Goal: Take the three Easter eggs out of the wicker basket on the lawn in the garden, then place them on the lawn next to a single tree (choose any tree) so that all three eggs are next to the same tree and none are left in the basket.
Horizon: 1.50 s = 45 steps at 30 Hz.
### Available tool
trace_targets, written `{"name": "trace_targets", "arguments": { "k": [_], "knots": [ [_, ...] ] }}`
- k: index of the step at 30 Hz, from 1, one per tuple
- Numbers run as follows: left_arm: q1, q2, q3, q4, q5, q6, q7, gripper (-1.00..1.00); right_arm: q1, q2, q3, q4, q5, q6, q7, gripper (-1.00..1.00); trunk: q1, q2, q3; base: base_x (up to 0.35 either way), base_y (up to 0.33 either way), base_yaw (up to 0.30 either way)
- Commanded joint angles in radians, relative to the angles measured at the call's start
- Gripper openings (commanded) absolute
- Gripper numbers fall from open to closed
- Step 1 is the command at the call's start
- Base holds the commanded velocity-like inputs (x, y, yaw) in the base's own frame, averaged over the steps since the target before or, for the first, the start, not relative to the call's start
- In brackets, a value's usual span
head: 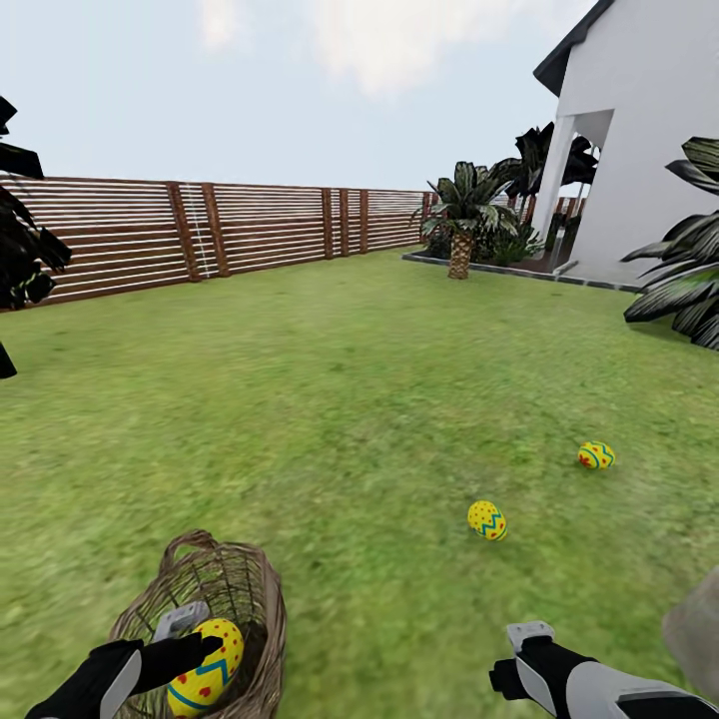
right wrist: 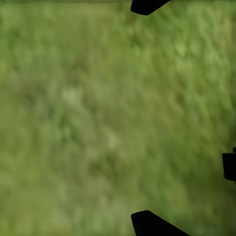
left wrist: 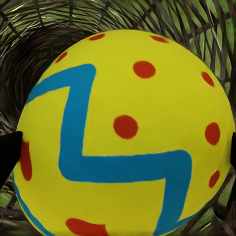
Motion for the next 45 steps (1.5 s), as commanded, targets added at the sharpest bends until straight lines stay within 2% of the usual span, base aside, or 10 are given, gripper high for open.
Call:
{"name": "trace_targets", "arguments": {
  "k": [1,26,45],
  "knots": [
    [0.0,0.0,0.006,-0.001,0.005,0.009,-0.003,-1.0,-0.001,0.001,0.007,0.001,0.003,0.003,0.0,1.0,-0.004,0.007,0.002,0.0,0.0,0.0],
    [0.0,0.0,0.006,-0.001,0.005,0.009,-0.003,-1.0,-0.001,0.0,0.007,0.001,0.003,0.003,-0.001,1.0,-0.1,0.182,0.081,0.0,0.0,0.0],
    [0.0,0.0,0.006,-0.001,0.005,0.009,-0.005,-1.0,-0.001,0.001,0.007,0.002,0.003,0.004,-0.001,1.0,-0.173,0.315,0.14,-0.068,0.002,0.0]
  ]
}}
